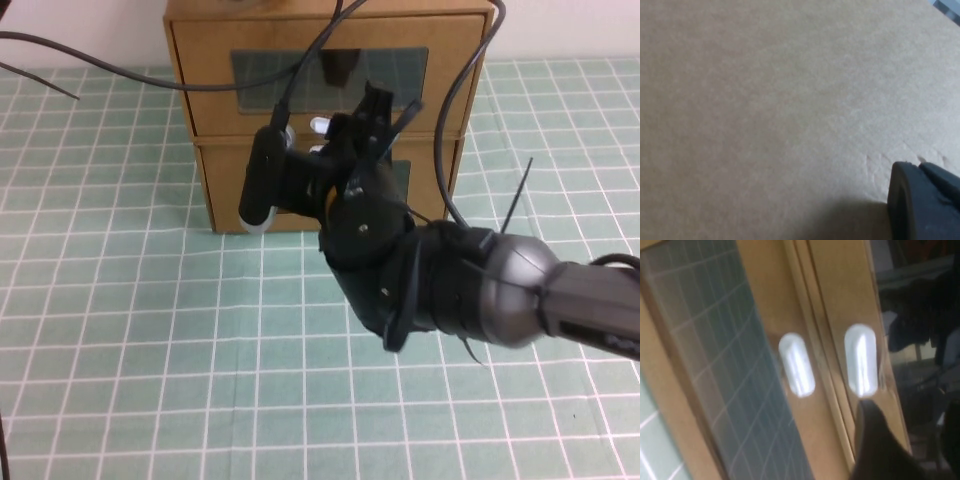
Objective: Open the shoe box
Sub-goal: 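Pull the top drawer of the cardboard box fully open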
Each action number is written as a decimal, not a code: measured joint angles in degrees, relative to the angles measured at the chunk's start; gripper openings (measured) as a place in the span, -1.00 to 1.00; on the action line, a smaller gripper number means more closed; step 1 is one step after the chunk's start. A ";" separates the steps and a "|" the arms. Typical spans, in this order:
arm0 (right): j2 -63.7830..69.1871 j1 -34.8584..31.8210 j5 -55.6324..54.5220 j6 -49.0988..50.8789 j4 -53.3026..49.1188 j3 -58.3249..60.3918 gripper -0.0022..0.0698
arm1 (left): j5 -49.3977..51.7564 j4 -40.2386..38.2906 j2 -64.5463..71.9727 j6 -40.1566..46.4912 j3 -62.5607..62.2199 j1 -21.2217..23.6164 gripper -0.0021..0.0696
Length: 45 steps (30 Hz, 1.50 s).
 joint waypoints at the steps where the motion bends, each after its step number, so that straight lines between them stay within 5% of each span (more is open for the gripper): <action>1: 0.64 -0.38 -0.50 0.00 -0.13 -0.88 -0.19 | -0.01 0.00 0.00 0.00 0.00 0.04 -0.96; 14: 6.71 -5.83 -7.31 0.36 -0.45 -7.98 -0.28 | 0.03 -0.25 0.00 0.00 0.00 0.04 -0.96; 22: 9.42 -6.96 -8.99 0.74 -0.64 -12.01 -0.70 | 0.03 -0.25 0.00 0.00 0.00 0.27 -0.96; 26: 9.42 -6.96 -9.09 0.51 0.41 -12.01 -0.71 | 0.03 -0.25 0.00 0.00 0.00 0.39 -0.96; 45: -6.03 5.07 -1.92 7.39 0.34 11.37 -0.97 | 1.12 -0.84 0.00 -0.55 0.00 0.39 -0.96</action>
